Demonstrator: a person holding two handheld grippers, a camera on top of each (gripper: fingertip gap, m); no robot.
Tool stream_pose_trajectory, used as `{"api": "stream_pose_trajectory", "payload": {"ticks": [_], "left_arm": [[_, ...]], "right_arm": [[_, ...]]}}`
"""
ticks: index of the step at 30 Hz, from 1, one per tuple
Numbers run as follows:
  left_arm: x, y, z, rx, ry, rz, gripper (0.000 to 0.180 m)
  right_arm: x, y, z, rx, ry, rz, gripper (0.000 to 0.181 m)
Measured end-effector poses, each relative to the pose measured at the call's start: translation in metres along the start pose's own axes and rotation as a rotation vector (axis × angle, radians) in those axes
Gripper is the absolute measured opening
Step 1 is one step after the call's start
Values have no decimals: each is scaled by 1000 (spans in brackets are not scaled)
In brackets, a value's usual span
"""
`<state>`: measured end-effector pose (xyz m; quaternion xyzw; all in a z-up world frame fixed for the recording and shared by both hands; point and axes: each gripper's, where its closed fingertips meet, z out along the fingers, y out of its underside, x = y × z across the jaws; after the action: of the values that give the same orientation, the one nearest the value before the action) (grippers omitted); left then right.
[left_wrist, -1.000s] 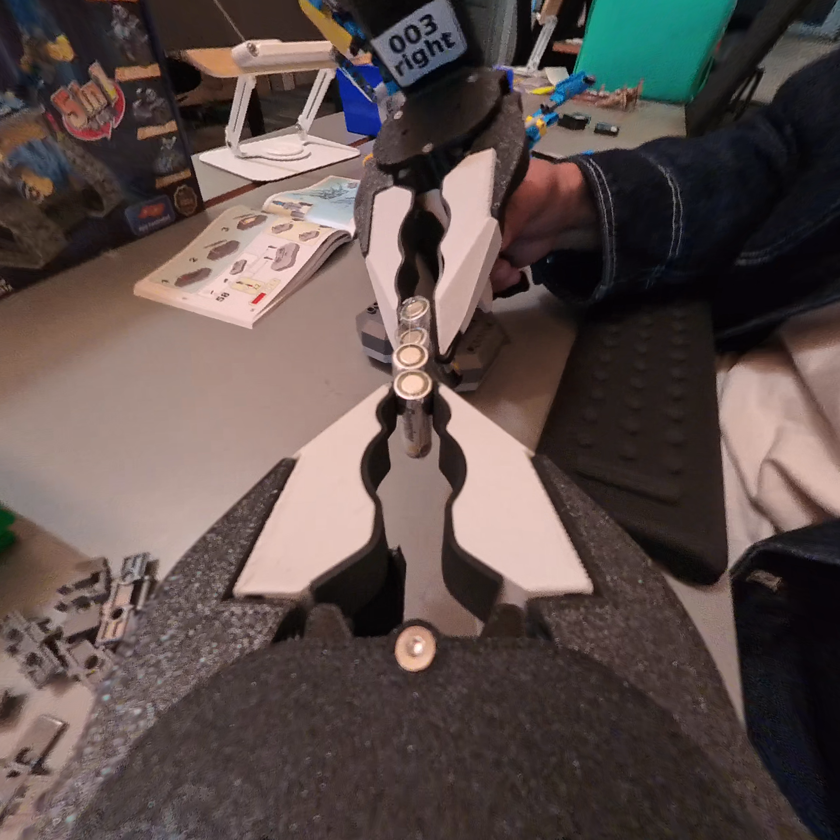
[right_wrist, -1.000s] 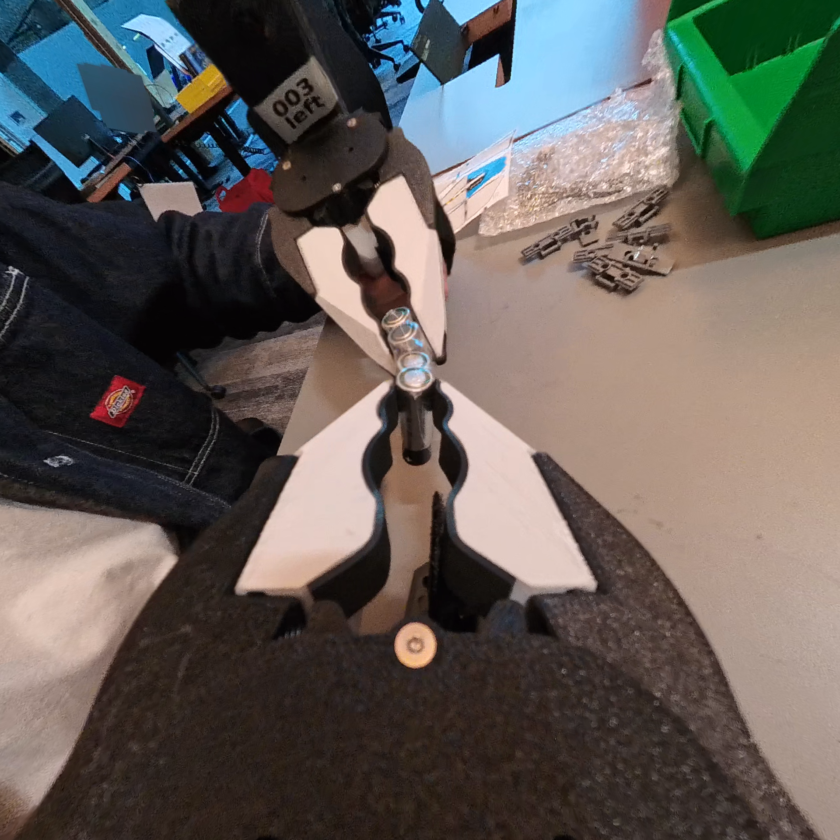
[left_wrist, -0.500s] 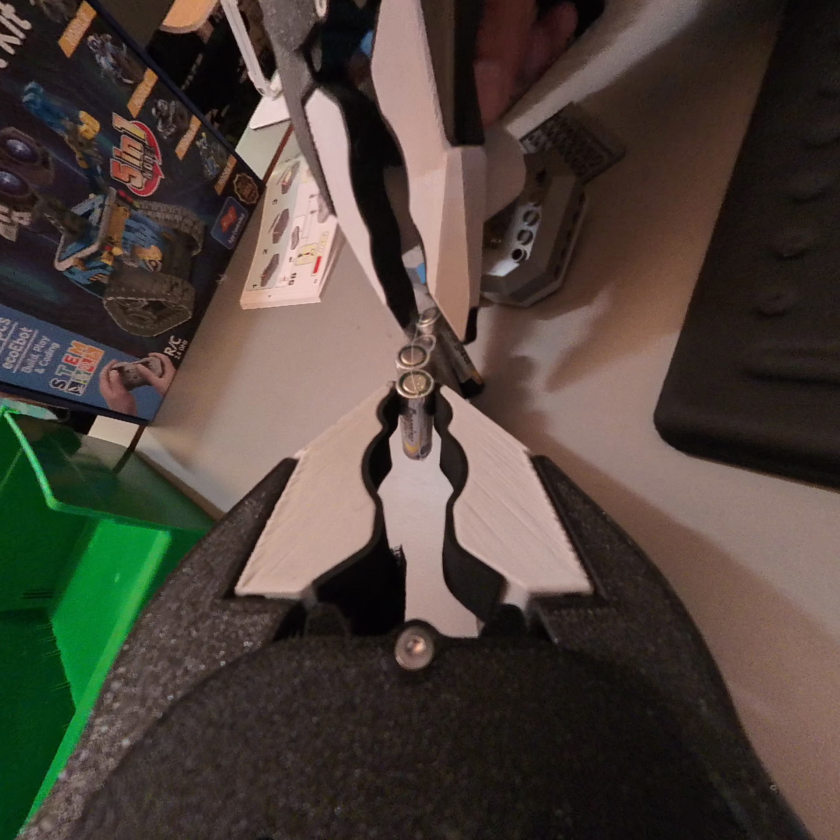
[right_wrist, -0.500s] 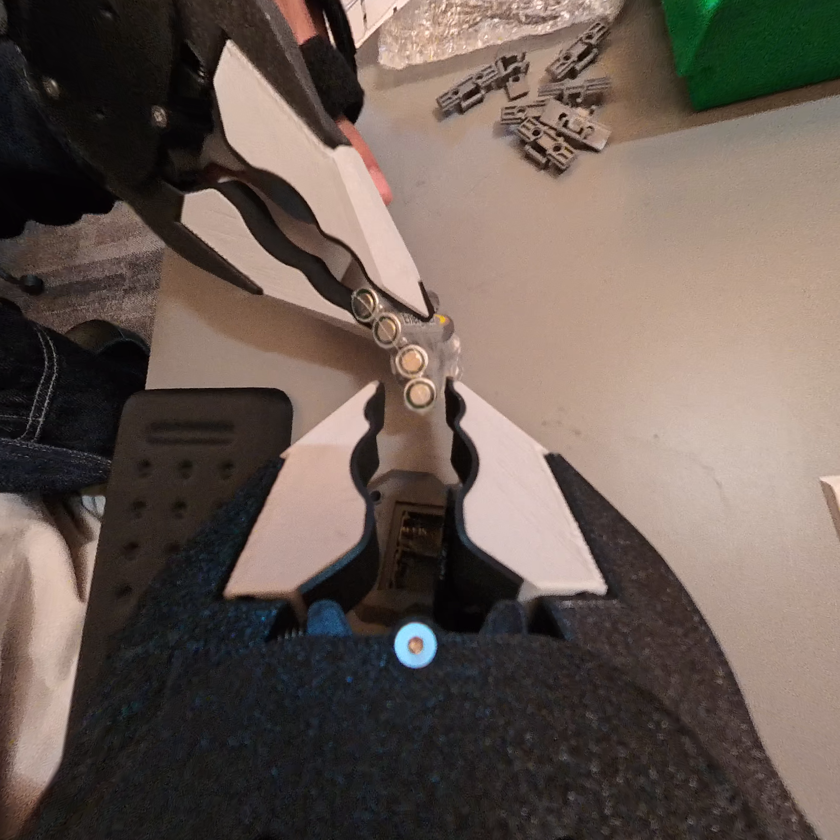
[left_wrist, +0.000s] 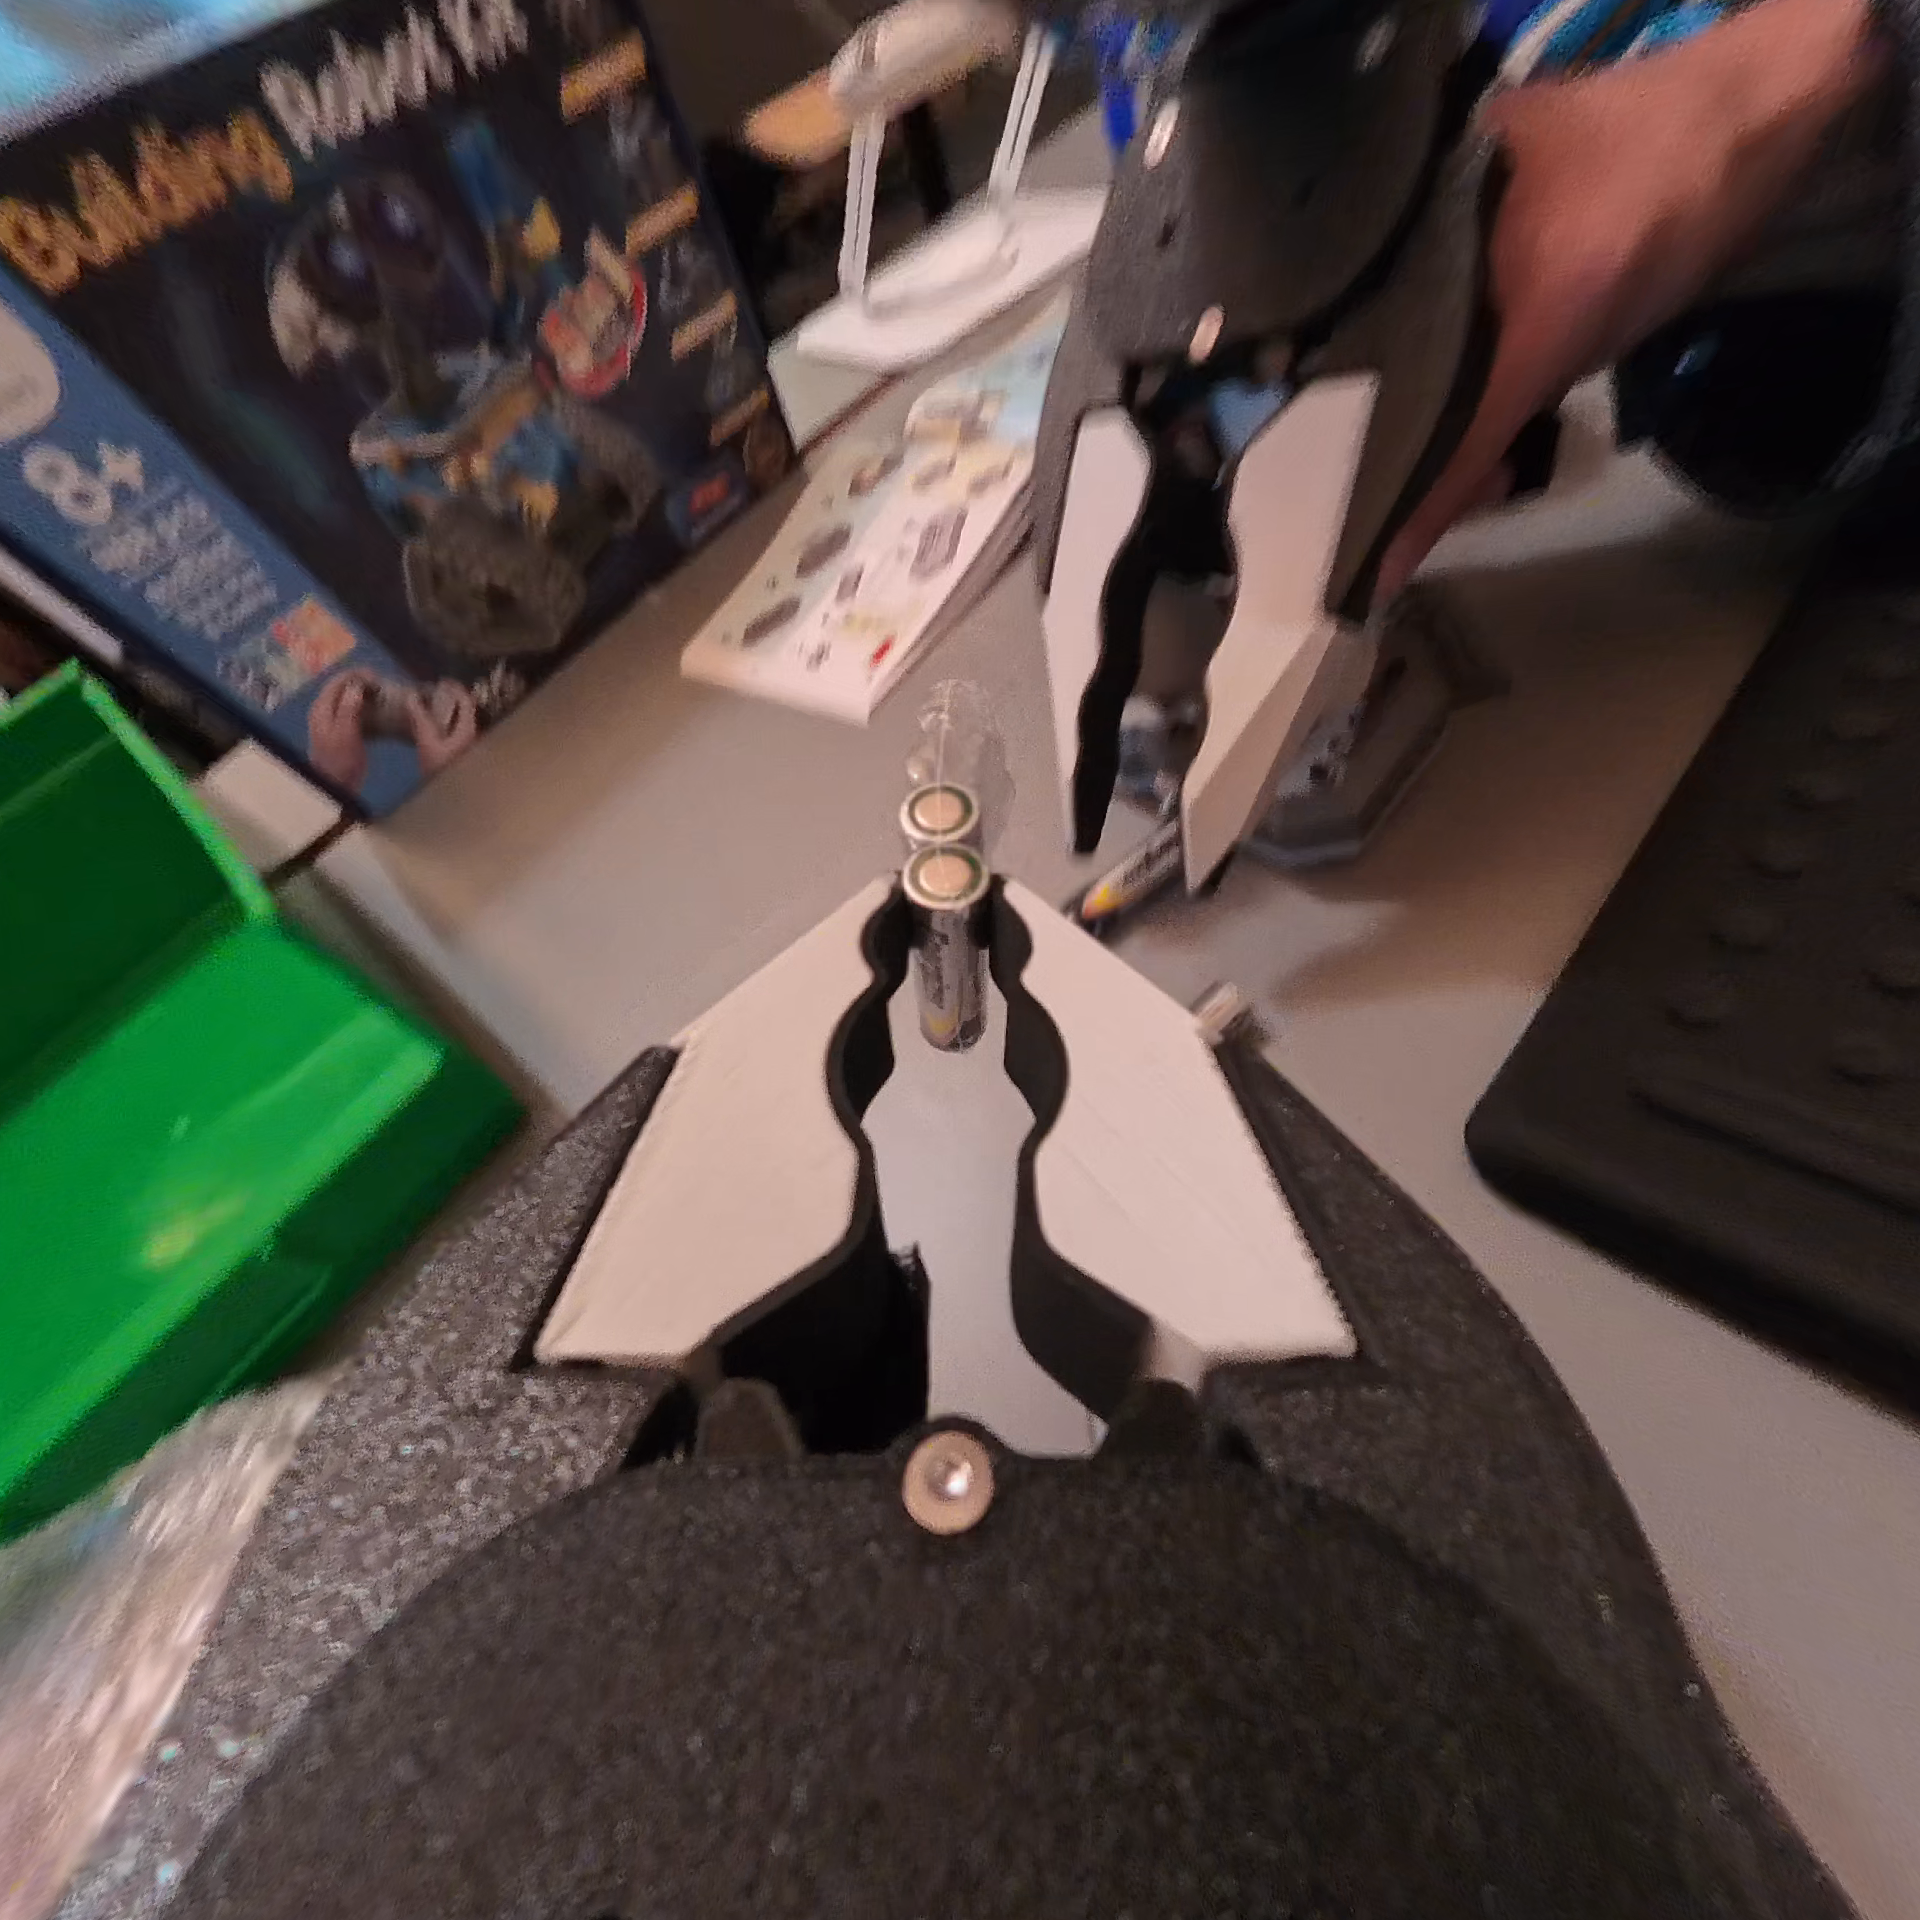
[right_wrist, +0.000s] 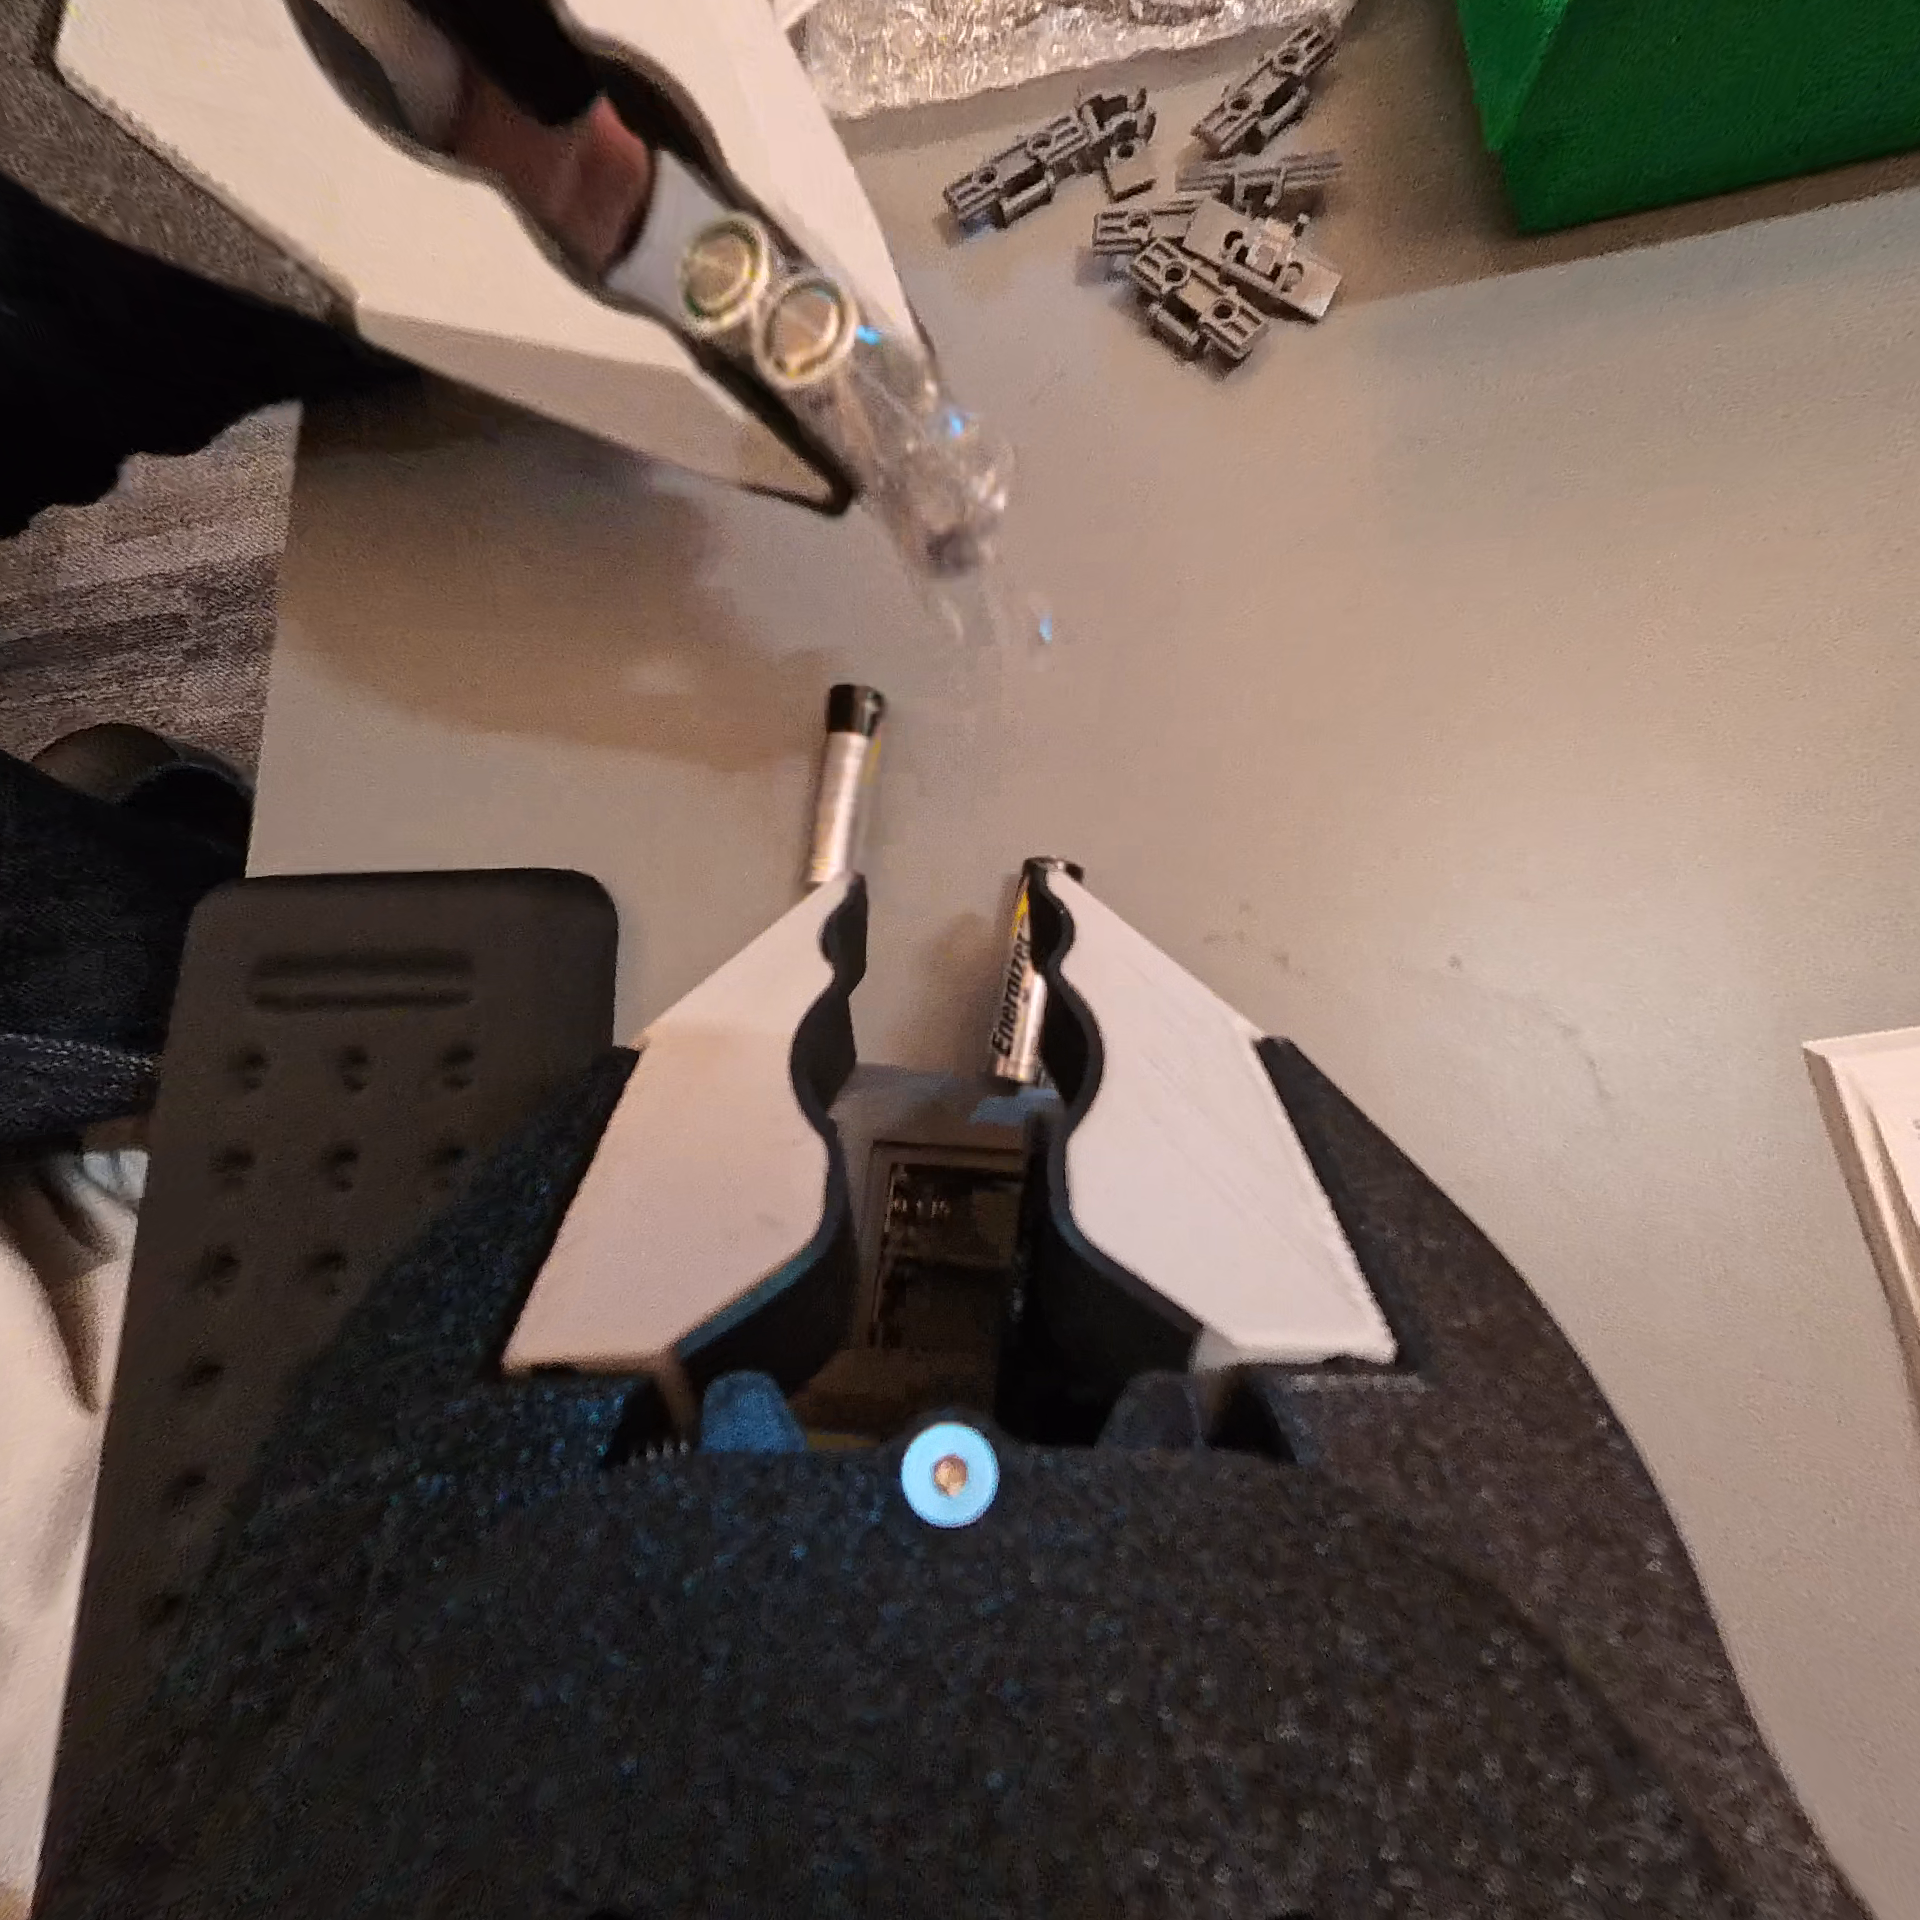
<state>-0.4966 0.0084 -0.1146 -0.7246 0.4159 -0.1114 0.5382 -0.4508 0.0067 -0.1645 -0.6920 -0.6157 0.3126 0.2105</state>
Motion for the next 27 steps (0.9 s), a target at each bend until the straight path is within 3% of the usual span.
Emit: {"api": "stream_pose_trajectory", "payload": {"ticks": [3, 6, 11, 13, 19, 24, 27], "left_arm": [[-7, 39, -33, -224, -60, -49, 12], [-2, 68, -66, -288, -53, -340, 12], [14, 63, -83, -117, 112, -921, 12], [13, 67, -84, -81, 166, -1050, 12], [10, 89, -84, -131, 111, -1034, 12], [11, 106, -80, -236, 82, -1002, 13], [10, 116, -79, -312, 55, -947, 19]], "right_arm": [[3, -3, -10, 21, 30, 8, 30], [-7, -9, -14, 24, 18, 24, 31], [-62, -13, 24, -89, -19, -40, 33], [-71, -13, 40, -113, -14, -32, 33], [-81, 0, 58, -209, -39, 1, 33], [-74, 3, 60, -250, 68, -121, 15], [-73, 3, 60, -238, 49, -71, 12]]}}
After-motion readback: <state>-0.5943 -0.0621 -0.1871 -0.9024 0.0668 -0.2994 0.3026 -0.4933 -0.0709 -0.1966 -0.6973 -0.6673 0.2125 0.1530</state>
